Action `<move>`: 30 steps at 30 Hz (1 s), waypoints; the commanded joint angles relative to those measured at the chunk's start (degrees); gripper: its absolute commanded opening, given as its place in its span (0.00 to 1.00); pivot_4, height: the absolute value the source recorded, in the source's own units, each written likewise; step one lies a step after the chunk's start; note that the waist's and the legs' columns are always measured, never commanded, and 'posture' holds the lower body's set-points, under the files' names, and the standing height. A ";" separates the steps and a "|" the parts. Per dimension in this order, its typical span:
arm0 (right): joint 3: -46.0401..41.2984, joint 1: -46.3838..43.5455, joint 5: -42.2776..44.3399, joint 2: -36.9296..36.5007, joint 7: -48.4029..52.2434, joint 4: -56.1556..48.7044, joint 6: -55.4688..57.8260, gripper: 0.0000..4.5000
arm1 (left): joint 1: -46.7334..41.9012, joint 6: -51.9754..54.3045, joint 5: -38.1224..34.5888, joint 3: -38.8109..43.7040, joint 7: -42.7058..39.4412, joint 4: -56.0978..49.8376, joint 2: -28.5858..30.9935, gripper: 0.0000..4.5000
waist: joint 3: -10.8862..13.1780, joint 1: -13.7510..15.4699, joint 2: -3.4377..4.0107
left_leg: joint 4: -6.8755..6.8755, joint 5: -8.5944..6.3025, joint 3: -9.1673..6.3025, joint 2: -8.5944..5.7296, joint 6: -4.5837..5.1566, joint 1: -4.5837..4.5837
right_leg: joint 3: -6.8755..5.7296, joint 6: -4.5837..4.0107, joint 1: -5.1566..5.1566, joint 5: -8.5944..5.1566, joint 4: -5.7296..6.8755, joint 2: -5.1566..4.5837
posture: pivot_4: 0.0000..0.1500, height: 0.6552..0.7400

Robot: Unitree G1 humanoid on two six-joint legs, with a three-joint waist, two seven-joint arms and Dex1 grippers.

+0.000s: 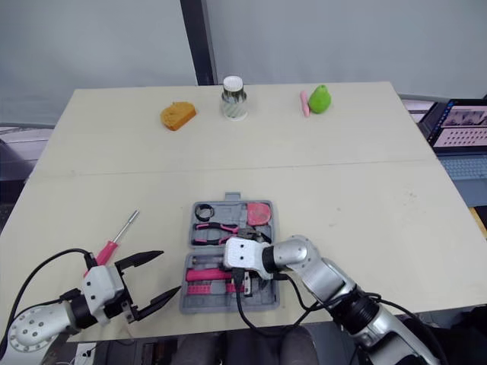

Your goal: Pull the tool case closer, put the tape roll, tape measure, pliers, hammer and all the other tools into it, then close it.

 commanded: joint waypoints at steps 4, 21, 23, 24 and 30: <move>2.85 1.38 -4.44 -1.86 2.62 3.81 -2.86 0.00 | -0.39 -0.92 -0.03 -0.18 0.20 -0.18 0.37 1.00 | -0.02 0.01 -0.01 | 0.00 0.00 0.00 0.00 0.00 0.01 | 0.00 0.00 0.01 0.00 0.00 0.00 | 1.00 1.00; 1.04 0.54 -6.28 0.15 3.40 7.76 -8.03 0.00 | -0.63 -1.78 0.52 -0.59 0.41 0.64 0.12 1.00 | -0.55 0.04 0.00 | 0.00 0.00 -0.02 0.00 0.00 0.11 | -0.01 0.00 0.13 0.00 -0.01 0.00 | 1.00 1.00; -2.35 0.42 -1.28 1.90 4.50 5.62 -5.90 0.00 | -0.80 -1.84 0.51 -0.64 0.40 0.80 0.15 1.00 | -0.53 -0.06 0.02 | 0.00 0.00 -0.01 0.01 0.00 0.10 | -0.02 0.00 0.12 0.00 -0.01 0.02 | 1.00 1.00; -3.30 0.37 0.09 2.33 4.98 4.91 -5.07 0.00 | -0.88 -1.86 0.51 -0.68 0.39 0.87 0.16 1.00 | -0.50 -0.06 0.06 | 0.00 0.00 0.01 0.01 0.00 0.09 | -0.02 0.00 0.11 0.00 -0.02 0.01 | 1.00 1.00; -7.32 0.55 8.36 2.77 8.50 -1.03 2.87 0.00 | -1.17 -1.88 0.59 -0.94 0.40 1.03 0.11 1.00 | -0.44 -0.06 0.13 | -0.01 -0.01 -0.01 0.01 0.01 -0.01 | -0.02 0.00 0.02 0.00 -0.02 0.01 | 1.00 1.00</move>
